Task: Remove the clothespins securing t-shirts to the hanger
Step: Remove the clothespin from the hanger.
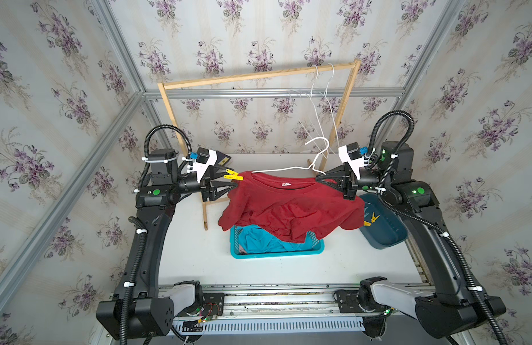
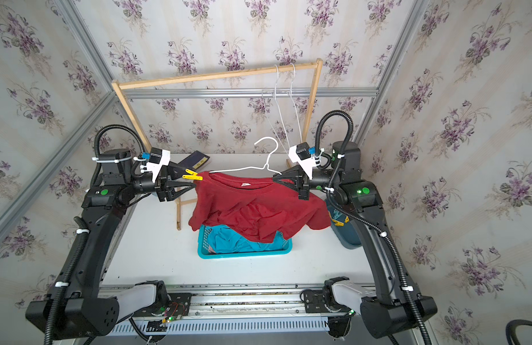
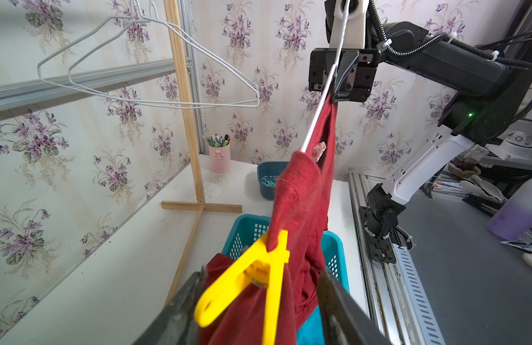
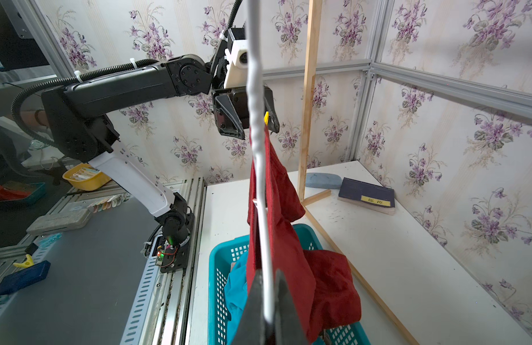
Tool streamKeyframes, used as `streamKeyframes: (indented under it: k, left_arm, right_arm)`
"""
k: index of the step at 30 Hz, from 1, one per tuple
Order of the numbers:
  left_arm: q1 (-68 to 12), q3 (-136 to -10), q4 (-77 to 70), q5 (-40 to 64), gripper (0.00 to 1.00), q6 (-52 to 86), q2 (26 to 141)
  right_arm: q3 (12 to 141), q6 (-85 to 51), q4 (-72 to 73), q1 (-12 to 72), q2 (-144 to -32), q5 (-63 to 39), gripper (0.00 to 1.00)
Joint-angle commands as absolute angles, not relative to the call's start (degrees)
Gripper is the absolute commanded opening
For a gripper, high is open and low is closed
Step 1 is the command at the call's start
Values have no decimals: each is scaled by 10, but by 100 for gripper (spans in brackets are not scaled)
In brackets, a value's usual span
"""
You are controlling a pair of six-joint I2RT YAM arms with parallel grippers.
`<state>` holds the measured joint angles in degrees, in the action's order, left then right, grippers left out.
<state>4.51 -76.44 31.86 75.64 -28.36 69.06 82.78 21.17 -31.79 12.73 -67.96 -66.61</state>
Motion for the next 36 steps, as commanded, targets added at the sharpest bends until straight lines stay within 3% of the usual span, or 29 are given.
streamKeyframes:
  k: [1, 5, 8, 14, 18, 21, 31, 36]
  left_arm:
    - [46, -763, 319, 772, 56, -289, 683]
    - [46, -768, 320, 771, 57, -287, 681]
    - [46, -767, 320, 766, 70, -291, 678]
    - [47, -766, 320, 765, 72, -291, 677]
    - [46, -768, 320, 755, 81, -294, 678]
    - [46, -774, 319, 770, 75, -291, 684]
    - [46, -773, 319, 777, 40, -286, 678]
    - [46, -769, 319, 772, 34, -286, 678]
  right_arm:
    - [829, 219, -297, 127, -680, -684, 0]
    - [828, 217, -297, 126, -680, -689, 0]
    - [829, 216, -298, 126, -681, -695, 0]
    - [825, 213, -296, 126, -683, -703, 0]
    - [827, 207, -296, 126, -685, -713, 0]
    - [822, 208, -294, 125, -682, -710, 0]
    - [818, 207, -289, 122, -685, -705, 0]
    - [819, 207, -286, 119, -681, -705, 0]
